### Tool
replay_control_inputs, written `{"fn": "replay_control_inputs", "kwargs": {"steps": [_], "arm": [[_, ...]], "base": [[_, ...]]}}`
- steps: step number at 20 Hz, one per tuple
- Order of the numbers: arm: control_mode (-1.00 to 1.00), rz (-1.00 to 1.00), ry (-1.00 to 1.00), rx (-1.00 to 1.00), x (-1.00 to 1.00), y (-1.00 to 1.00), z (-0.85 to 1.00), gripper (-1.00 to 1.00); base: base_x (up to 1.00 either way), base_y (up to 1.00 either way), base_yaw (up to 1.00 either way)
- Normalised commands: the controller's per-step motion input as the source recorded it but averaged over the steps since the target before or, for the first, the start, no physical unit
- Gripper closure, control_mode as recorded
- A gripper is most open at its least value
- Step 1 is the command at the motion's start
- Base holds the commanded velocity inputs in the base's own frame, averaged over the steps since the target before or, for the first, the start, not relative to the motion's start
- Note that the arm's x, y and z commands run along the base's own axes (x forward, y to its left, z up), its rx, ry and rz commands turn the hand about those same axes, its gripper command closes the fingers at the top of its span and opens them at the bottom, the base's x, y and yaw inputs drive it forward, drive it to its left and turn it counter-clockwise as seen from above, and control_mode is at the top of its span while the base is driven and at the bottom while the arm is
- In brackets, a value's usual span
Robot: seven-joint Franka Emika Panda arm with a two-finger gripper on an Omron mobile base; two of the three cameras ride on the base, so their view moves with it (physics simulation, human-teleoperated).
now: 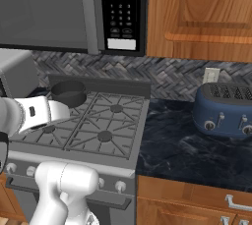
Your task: Turn on the burner for the pot on the stove. Wait thirty seconds for the pot to heat up. Then add the sweet potato to the pot.
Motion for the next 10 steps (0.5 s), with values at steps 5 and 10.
{"fn": "replay_control_inputs", "kwargs": {"steps": [5, 10], "arm": [[-1.00, 0.00, 0.00, 0.00, 0.00, 0.00, 0.00, -1.00], [-1.00, 0.00, 0.00, 0.00, 0.00, 0.00, 0.00, -1.00]], "base": [[0.00, 0.00, 0.00], [0.00, 0.00, 0.00]]}}
